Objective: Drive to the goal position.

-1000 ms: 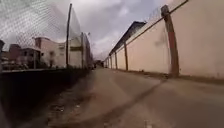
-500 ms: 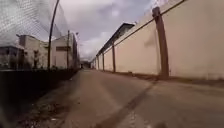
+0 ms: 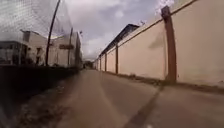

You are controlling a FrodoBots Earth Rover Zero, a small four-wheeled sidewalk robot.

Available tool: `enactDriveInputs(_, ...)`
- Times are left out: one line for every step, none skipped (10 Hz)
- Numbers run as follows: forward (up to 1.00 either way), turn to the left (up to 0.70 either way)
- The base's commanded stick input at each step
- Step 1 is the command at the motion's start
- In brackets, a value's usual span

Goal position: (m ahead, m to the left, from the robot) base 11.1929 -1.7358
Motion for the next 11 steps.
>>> enactDriveInputs(0.70, 0.00)
enactDriveInputs(0.70, 0.00)
enactDriveInputs(0.70, 0.00)
enactDriveInputs(0.70, 0.00)
enactDriveInputs(0.70, 0.00)
enactDriveInputs(0.70, 0.00)
enactDriveInputs(0.70, 0.00)
enactDriveInputs(0.70, 0.00)
enactDriveInputs(0.70, 0.00)
enactDriveInputs(0.70, 0.00)
enactDriveInputs(0.70, 0.00)
